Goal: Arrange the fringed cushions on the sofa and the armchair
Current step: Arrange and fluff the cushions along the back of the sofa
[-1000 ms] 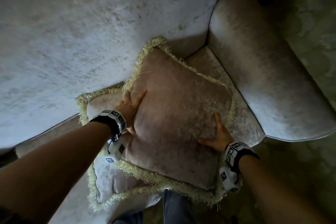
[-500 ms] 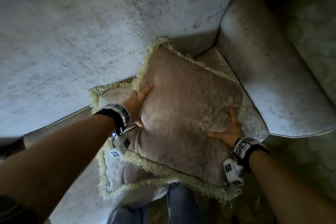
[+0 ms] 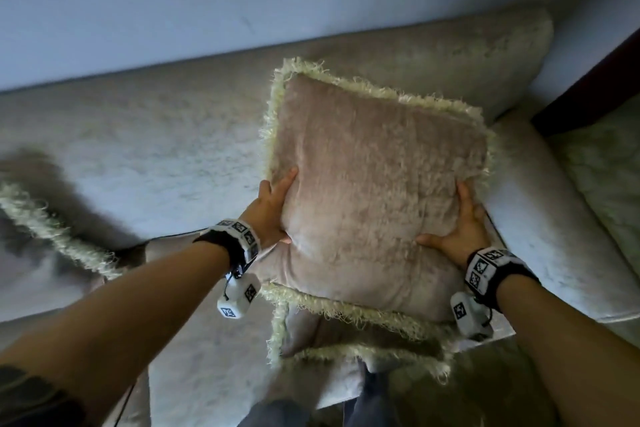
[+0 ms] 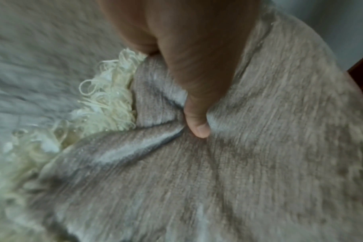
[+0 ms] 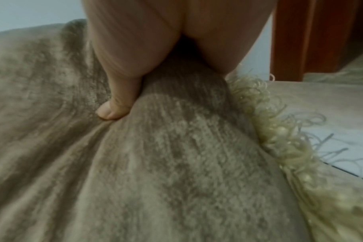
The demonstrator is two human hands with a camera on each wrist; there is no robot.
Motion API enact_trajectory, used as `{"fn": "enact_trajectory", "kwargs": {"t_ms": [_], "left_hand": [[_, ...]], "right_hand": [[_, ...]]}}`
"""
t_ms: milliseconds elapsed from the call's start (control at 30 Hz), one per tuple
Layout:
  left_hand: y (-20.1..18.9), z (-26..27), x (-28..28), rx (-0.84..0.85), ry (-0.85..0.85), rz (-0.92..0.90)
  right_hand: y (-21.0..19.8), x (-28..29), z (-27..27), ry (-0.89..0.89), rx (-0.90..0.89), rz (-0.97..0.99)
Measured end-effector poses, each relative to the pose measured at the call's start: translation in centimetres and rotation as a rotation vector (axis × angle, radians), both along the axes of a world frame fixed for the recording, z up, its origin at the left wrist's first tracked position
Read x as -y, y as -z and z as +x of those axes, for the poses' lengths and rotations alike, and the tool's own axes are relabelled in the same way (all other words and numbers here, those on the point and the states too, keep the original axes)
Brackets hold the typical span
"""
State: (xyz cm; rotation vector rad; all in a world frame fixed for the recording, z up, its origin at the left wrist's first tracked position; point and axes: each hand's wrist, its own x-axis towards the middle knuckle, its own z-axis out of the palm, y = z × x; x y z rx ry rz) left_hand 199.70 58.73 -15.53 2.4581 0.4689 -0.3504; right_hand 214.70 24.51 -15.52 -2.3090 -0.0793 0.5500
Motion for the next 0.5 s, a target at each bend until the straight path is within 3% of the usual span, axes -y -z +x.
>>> {"fn": "enact_trajectory", "kwargs": {"t_ms": [267, 500], "left_hand": [[-3.6, -11.4, -13.1, 0.157, -0.223, 0.039], [-2.9, -17.7, -20.5, 0.205, -0.411, 0.080]], "right_hand": [[-5.2, -16.8, -4.9, -0.210, 0.095, -0.003], [-5.3, -28.3, -6.7, -0.382, 0.161, 0.046]]}}
